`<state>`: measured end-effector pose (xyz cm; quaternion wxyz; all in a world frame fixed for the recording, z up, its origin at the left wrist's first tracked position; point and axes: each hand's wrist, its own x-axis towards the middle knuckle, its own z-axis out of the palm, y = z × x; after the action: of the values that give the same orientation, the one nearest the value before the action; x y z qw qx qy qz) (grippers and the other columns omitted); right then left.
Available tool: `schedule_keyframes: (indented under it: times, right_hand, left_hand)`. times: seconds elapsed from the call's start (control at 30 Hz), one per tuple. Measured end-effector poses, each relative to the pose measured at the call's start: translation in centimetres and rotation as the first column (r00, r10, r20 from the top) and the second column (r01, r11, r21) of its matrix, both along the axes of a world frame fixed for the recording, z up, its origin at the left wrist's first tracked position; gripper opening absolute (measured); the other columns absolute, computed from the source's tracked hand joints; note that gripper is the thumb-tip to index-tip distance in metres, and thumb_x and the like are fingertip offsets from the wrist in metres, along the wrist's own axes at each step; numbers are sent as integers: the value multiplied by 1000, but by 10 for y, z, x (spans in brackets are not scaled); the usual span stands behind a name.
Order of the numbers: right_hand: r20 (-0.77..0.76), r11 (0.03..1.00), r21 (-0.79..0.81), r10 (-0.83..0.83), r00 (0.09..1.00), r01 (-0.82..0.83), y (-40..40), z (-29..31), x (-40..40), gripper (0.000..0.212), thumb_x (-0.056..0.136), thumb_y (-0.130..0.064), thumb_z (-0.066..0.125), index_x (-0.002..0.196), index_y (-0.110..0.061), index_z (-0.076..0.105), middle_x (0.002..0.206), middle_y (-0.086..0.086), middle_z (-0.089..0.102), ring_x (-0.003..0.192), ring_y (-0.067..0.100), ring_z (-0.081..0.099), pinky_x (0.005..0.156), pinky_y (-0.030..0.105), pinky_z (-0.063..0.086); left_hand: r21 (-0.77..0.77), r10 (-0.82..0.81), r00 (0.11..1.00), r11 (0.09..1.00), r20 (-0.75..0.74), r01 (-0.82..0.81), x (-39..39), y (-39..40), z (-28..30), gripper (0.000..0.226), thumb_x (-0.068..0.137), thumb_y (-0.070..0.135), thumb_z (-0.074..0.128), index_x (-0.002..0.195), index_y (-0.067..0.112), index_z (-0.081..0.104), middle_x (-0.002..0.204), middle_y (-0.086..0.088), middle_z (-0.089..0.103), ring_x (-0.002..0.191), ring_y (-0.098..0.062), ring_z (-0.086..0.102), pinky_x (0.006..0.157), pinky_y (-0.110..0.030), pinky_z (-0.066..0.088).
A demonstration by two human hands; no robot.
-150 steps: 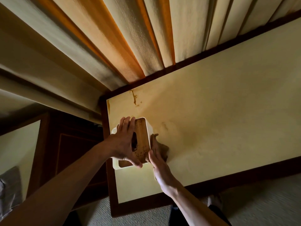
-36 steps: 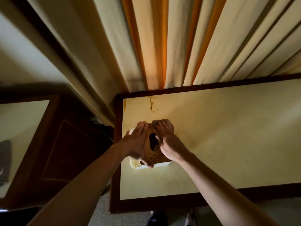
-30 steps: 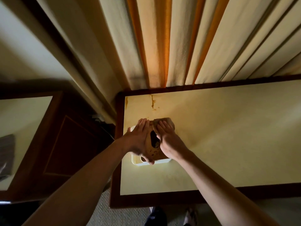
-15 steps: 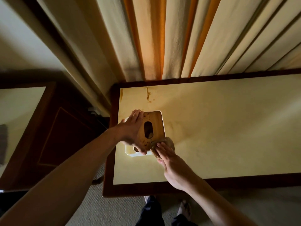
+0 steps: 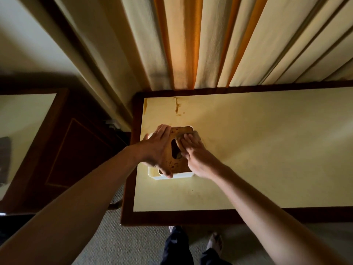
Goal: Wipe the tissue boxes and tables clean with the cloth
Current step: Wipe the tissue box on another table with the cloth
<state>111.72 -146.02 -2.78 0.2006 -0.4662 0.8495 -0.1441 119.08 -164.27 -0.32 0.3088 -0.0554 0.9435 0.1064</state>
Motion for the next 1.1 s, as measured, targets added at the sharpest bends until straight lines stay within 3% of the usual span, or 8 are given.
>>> schedule_keyframes:
  times: [0.17,0.3,0.4,0.57,0.83,0.9,1.0,1.1]
  right_hand:
    - [47,998,64,-11,999,8,-22,-9,-26,52,107,-21,24,156,-12,8,164,7,-4,150,20,-9,122,38,-5]
    - [46,999,-32,-11,999,12,-17,-10,-22,51,107,-23,26,155,-10,14,163,7,1,150,20,-8,122,36,-5]
    - [132,995,-87,-37,991,48,-12,-12,-16,51,107,-24,29,155,-11,17,164,6,3,150,18,-5,123,41,2]
    - [228,978,-185,-48,972,92,10,-15,7,51,106,-22,33,154,-16,18,159,-8,-1,144,2,-11,122,27,0]
    - [215,979,-201,17,976,27,53,-22,51,47,106,-24,33,147,-19,10,157,-11,0,147,2,-7,123,29,6]
    - [175,977,-212,3,984,35,54,-24,54,52,103,-36,26,149,-13,17,156,-9,4,148,2,-3,123,31,8]
    - [145,988,-152,27,989,-5,52,-21,49,70,95,-53,5,152,-15,15,157,-11,-2,147,1,-10,122,26,0]
    - [128,994,-107,31,991,-17,44,-15,40,68,95,-50,6,153,-16,10,157,-9,-8,147,6,-12,122,29,-2]
  left_hand:
    - [19,8,1000,1000,-8,-8,0,-2,0,166,45,84,77,150,16,-32,159,4,-33,148,-18,-27,122,-59,6]
    - [13,1,1000,1000,-6,-1,0,-3,-4,166,45,86,75,149,17,-34,158,4,-35,147,-17,-31,122,-60,6]
    - [12,8,1000,1000,14,-8,0,-2,-3,166,47,83,77,148,16,-37,157,5,-39,145,-16,-34,122,-57,1]
    - [31,-4,1000,1000,-14,5,0,-5,-8,168,40,91,70,148,17,-35,158,5,-37,146,-18,-33,121,-60,9]
    - [64,27,1000,998,1,-27,0,-4,-7,167,44,85,76,148,20,-37,156,8,-40,143,-13,-34,122,-59,5]
    - [65,24,1000,998,3,-25,0,-3,-6,166,45,85,76,148,20,-37,156,8,-41,145,-16,-32,122,-59,5]
    - [67,26,1000,997,2,-26,0,-2,-2,165,47,81,79,149,19,-35,157,8,-37,149,-21,-23,123,-57,5]
    - [67,23,1000,997,-5,-22,1,-2,-1,166,46,82,78,149,18,-35,158,8,-35,151,-22,-19,122,-58,8]
